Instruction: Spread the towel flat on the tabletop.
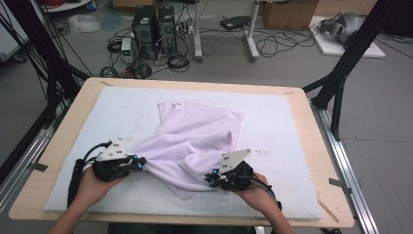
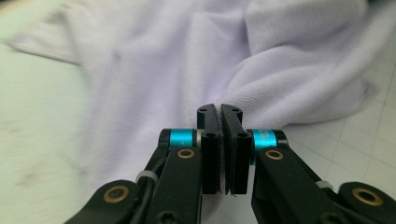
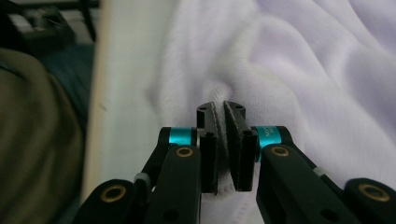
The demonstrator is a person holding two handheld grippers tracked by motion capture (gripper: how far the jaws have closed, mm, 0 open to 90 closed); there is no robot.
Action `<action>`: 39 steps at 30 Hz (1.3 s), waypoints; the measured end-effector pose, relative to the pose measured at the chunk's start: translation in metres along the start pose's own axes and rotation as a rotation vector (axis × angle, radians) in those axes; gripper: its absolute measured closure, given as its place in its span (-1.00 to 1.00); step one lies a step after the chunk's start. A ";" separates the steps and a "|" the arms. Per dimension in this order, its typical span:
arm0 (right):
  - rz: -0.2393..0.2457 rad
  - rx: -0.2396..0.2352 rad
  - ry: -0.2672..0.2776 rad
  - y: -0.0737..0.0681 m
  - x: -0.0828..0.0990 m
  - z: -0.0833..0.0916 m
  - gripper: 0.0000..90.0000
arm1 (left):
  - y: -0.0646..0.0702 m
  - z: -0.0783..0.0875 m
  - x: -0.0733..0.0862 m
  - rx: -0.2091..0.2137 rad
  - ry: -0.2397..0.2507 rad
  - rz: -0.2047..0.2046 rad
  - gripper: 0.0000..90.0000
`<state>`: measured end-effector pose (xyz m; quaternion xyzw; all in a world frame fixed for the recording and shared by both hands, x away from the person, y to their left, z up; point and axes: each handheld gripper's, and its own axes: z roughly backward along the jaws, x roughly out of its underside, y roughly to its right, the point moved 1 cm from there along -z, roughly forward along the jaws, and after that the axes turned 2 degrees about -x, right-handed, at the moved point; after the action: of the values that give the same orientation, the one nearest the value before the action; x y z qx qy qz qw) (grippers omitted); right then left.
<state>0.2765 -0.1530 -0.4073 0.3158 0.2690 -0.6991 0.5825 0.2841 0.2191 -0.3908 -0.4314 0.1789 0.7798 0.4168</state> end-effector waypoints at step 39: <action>-0.114 0.058 0.071 0.040 0.006 -0.004 0.34 | 0.024 -0.040 -0.009 0.078 0.019 0.022 0.17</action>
<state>0.3156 -0.1610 -0.4154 0.3413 0.2867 -0.7270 0.5224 0.2885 0.1753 -0.4077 -0.4203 0.2180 0.7726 0.4229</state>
